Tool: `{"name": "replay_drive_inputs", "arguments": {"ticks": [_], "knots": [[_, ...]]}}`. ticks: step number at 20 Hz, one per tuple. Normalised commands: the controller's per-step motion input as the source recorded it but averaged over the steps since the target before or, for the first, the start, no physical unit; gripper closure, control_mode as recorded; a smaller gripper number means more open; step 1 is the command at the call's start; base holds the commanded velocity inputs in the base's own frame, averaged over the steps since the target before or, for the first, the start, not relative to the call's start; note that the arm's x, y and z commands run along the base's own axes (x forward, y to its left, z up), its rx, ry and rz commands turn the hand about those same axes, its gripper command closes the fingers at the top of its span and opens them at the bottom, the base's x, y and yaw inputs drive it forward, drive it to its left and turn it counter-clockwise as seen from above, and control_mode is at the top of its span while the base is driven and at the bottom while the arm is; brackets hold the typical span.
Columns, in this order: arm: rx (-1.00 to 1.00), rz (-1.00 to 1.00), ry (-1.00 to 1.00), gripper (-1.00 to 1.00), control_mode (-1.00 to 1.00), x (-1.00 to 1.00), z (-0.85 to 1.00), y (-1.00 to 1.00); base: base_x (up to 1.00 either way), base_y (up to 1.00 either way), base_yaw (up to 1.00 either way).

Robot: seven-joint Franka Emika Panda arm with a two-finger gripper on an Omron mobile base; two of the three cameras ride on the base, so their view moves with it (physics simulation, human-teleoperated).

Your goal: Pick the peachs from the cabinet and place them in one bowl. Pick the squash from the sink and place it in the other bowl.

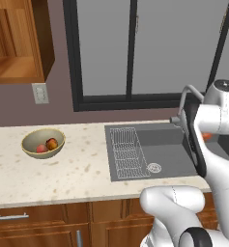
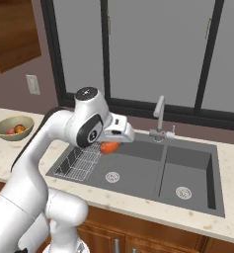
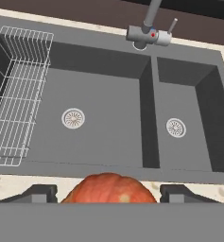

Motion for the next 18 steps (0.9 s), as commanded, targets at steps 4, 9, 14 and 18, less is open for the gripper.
{"name": "replay_drive_inputs", "arguments": {"ticks": [4, 9, 14, 18], "knots": [[0.0, 0.0, 0.01, 1.0, -1.0, 0.0, 0.0, 0.0, 0.0, 0.0, 0.0], [0.0, 0.0, 0.0, 1.0, -1.0, 0.0, 0.0, 0.0, 0.0, 0.0, 0.0], [0.0, 0.0, 0.0, 1.0, -1.0, 0.0, 0.0, 0.0, 0.0, 0.0, 0.0], [0.0, 0.0, 0.0, 1.0, 1.0, 0.0, 0.0, 0.0, 0.0, 0.0, 0.0]]}}
